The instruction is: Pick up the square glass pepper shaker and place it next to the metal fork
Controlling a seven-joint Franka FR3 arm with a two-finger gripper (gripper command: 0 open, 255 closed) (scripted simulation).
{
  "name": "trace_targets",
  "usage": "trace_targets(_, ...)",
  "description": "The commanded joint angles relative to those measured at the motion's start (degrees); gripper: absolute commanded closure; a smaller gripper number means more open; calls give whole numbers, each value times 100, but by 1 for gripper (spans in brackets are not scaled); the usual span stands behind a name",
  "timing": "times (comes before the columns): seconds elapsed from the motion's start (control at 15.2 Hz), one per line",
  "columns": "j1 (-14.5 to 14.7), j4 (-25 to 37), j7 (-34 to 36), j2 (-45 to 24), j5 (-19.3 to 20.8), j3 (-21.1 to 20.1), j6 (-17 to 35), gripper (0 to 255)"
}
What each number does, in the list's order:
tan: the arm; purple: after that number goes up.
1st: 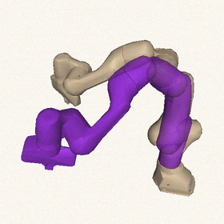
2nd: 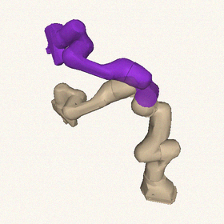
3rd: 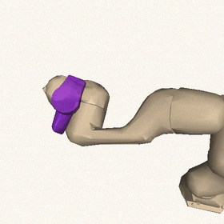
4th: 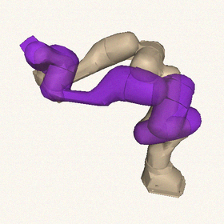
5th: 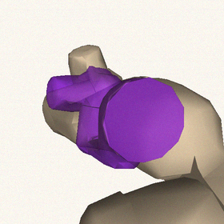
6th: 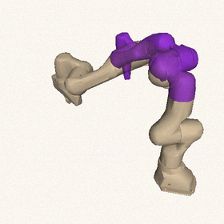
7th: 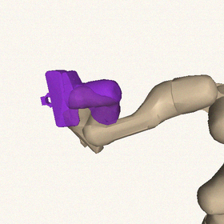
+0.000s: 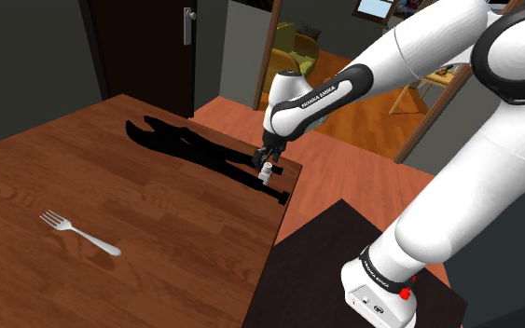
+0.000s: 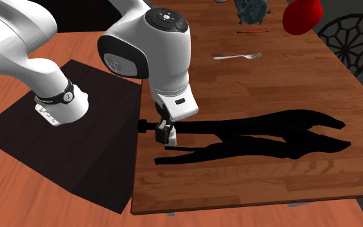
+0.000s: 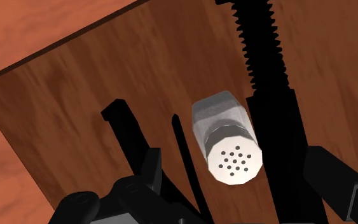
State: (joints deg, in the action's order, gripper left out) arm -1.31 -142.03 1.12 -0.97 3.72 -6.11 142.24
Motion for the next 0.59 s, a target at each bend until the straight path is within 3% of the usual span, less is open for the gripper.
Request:
trace_targets(0.0,-7,-13,8,-85,24,8,103,0)
trace_targets(0.46,-7,-12,8,-86,25,8,102,0)
trace_targets(0.53,-7,-12,8,-86,25,8,102,255)
